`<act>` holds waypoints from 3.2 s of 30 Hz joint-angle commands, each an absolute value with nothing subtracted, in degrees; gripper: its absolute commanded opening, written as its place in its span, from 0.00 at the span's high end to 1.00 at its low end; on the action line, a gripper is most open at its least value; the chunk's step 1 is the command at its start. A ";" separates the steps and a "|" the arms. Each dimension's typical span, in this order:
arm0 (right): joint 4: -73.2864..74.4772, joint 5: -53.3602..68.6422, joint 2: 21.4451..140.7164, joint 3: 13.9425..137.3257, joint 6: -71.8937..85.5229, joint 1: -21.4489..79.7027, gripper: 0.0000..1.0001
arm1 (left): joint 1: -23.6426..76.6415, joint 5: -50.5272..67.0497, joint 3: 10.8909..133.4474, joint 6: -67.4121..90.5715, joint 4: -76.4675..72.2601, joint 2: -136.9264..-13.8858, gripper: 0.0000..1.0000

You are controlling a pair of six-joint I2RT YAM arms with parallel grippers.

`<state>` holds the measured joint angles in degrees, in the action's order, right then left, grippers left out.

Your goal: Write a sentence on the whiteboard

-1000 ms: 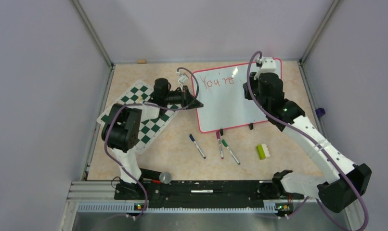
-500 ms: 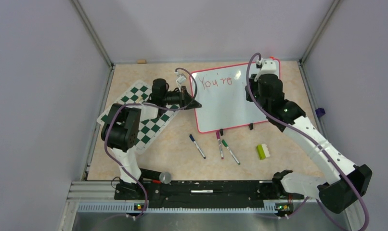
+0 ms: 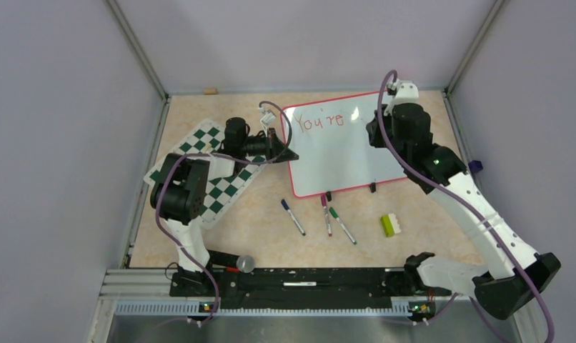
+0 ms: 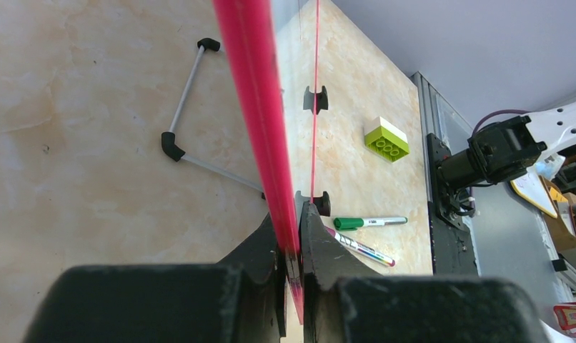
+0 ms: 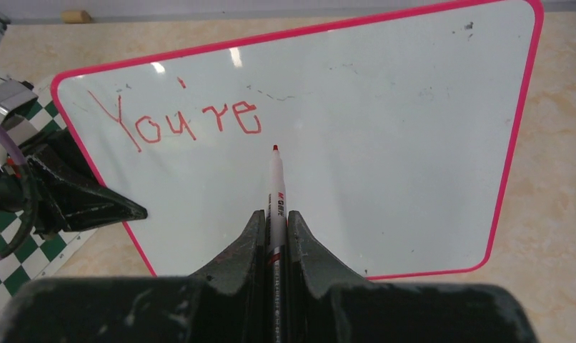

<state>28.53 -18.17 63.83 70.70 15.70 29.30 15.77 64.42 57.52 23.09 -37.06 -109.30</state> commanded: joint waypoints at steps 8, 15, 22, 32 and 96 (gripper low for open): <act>27.59 -6.85 73.79 78.50 14.54 22.31 1.00 | 15.91 62.52 54.27 15.30 -39.22 -111.98 1.00; 25.50 -4.69 76.69 79.81 13.06 20.30 1.00 | 15.91 60.71 52.52 15.57 -40.52 -111.04 1.00; 22.94 -3.83 77.46 80.91 11.52 20.33 1.00 | 16.02 60.74 52.76 15.50 -39.72 -110.02 1.00; 22.24 -3.24 78.37 80.95 12.28 18.44 1.00 | 16.80 57.05 51.38 15.70 -39.99 -108.94 1.00; 22.01 -7.01 81.30 76.40 14.41 16.85 1.00 | 18.53 57.68 52.56 15.29 -38.86 -109.47 1.00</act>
<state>23.29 -6.20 82.94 76.77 13.76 17.45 16.49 60.45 53.58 26.50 -42.00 -107.72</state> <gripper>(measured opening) 0.095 0.088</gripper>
